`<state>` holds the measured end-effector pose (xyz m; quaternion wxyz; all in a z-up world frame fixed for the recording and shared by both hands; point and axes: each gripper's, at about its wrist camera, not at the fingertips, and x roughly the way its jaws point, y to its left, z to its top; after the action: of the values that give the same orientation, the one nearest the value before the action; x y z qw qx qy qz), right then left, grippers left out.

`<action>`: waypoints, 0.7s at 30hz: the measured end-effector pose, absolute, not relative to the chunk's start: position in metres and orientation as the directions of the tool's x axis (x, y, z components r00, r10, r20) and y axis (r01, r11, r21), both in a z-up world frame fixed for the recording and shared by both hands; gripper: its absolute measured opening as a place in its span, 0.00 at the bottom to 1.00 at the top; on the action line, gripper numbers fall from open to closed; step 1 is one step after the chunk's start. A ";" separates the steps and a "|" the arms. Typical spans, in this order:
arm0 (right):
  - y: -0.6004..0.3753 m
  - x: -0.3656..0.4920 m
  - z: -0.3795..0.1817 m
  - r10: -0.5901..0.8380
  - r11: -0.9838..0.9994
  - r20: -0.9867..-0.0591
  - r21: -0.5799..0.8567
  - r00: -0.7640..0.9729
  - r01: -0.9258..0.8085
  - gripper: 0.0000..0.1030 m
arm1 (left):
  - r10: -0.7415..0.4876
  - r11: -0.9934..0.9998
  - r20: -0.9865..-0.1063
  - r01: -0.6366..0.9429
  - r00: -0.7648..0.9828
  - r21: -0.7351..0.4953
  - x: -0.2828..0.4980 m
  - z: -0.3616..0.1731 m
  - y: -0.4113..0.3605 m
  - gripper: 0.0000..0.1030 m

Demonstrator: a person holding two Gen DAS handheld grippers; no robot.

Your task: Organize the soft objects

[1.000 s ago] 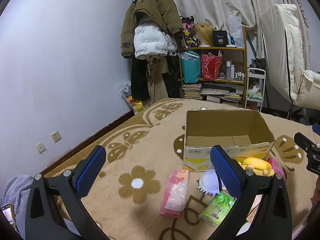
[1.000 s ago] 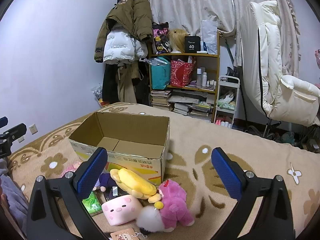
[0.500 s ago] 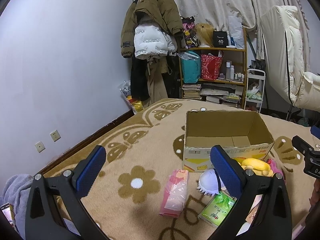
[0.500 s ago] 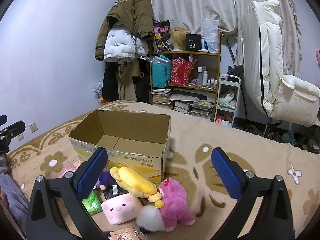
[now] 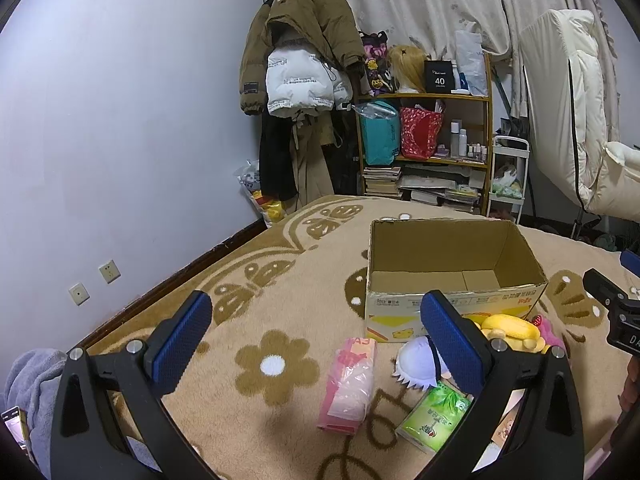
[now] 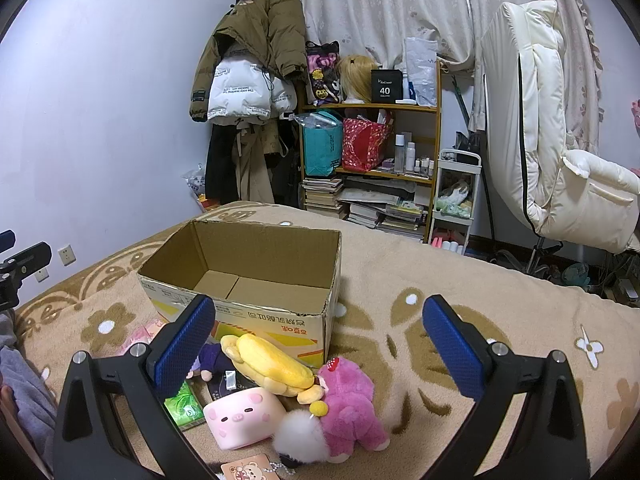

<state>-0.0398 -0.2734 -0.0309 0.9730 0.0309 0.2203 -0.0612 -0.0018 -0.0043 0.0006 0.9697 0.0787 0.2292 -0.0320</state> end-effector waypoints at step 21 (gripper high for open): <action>-0.272 -0.039 -0.032 -0.106 0.991 -0.436 0.030 0.894 0.133 1.00 | -0.031 0.985 -0.454 0.106 0.891 0.139 -0.001 0.000 -0.004 1.00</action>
<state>-0.0386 -0.2721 -0.0321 0.9726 0.0295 0.2224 -0.0615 -0.0012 -0.0043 0.0003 0.9689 0.0803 0.2312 -0.0353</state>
